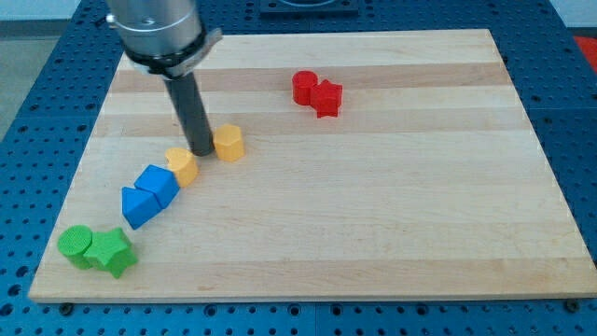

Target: Slide the yellow heart towards the bottom right of the board

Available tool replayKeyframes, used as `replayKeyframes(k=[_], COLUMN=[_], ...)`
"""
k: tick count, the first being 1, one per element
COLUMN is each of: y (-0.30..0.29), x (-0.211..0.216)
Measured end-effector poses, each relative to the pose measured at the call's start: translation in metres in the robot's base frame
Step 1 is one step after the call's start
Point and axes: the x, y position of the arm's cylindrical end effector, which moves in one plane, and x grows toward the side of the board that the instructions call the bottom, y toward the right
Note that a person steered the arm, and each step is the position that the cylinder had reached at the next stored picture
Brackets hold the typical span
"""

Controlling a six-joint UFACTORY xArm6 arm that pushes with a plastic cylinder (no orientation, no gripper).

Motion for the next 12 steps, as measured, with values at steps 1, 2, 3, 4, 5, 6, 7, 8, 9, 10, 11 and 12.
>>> replayKeyframes(k=[1,2,3,4,5,6,7,8,9,10,11,12], y=[0.026,0.007,-0.052,-0.091,-0.101,-0.095,-0.075,-0.043,-0.003,0.039,0.082,0.089], x=[-0.001,-0.012,-0.015,0.000,0.017,0.029,0.032,0.030,0.030,0.024,0.018,0.017])
